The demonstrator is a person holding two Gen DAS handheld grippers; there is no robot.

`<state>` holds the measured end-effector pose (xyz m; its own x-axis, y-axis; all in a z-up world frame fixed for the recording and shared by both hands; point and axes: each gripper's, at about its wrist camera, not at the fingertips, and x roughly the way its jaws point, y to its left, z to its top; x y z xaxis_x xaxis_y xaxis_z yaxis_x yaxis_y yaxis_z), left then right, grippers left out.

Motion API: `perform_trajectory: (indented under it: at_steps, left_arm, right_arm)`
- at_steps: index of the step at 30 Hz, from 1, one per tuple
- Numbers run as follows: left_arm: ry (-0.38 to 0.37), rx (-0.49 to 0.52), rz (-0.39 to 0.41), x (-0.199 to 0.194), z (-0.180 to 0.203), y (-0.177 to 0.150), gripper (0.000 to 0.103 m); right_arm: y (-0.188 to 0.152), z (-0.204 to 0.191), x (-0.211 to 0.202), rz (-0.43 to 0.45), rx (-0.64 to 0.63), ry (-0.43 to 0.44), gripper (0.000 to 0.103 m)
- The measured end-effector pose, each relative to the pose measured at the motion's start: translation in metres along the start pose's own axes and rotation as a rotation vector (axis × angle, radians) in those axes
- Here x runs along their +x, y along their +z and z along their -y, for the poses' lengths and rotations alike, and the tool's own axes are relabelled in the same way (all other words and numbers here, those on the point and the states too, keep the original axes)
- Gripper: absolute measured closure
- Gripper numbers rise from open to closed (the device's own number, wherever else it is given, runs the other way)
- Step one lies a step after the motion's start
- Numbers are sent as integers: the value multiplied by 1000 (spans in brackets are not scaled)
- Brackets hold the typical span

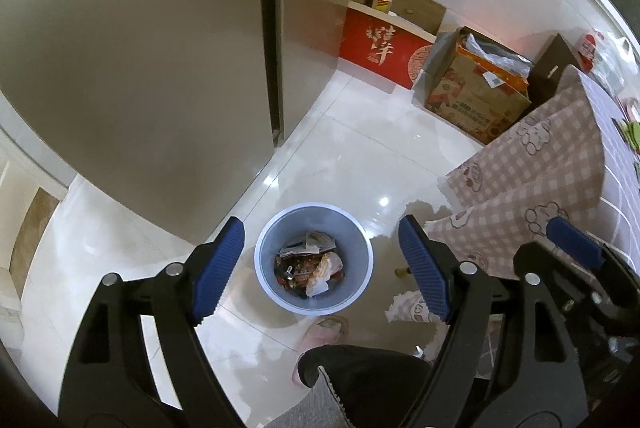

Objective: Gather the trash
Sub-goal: 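Move both open tools back to the table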

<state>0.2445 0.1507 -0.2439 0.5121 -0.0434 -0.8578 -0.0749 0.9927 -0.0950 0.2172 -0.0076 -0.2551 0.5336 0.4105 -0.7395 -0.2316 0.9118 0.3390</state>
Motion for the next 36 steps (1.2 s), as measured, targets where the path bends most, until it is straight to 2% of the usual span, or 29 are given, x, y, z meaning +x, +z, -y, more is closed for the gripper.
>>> perform_trajectory:
  at_steps: [6, 13, 20, 24, 28, 31, 36]
  left_arm:
    - [-32, 42, 55, -30, 24, 7, 25]
    - [-94, 136, 128, -71, 85, 15, 24]
    - [-189, 300, 163, -95, 194, 19, 23]
    - [-234, 408, 160, -95, 265, 21, 23]
    - [-244, 500, 150, -86, 321, 20, 23]
    - [-229, 544, 125, -70, 356, 23, 23]
    - [-242, 558, 109, -55, 380, 23, 23]
  right_arm:
    - [9, 9, -41, 76, 1, -2, 25]
    - [16, 42, -105, 178, 2, -46, 25]
    - [18, 124, -181, 261, 76, -168, 25]
    - [18, 194, -220, 296, 175, -303, 25]
    - [16, 255, -232, 267, 246, -398, 26]
    - [17, 294, -222, 212, 276, -415, 38]
    - [24, 322, -197, 141, 269, -391, 54]
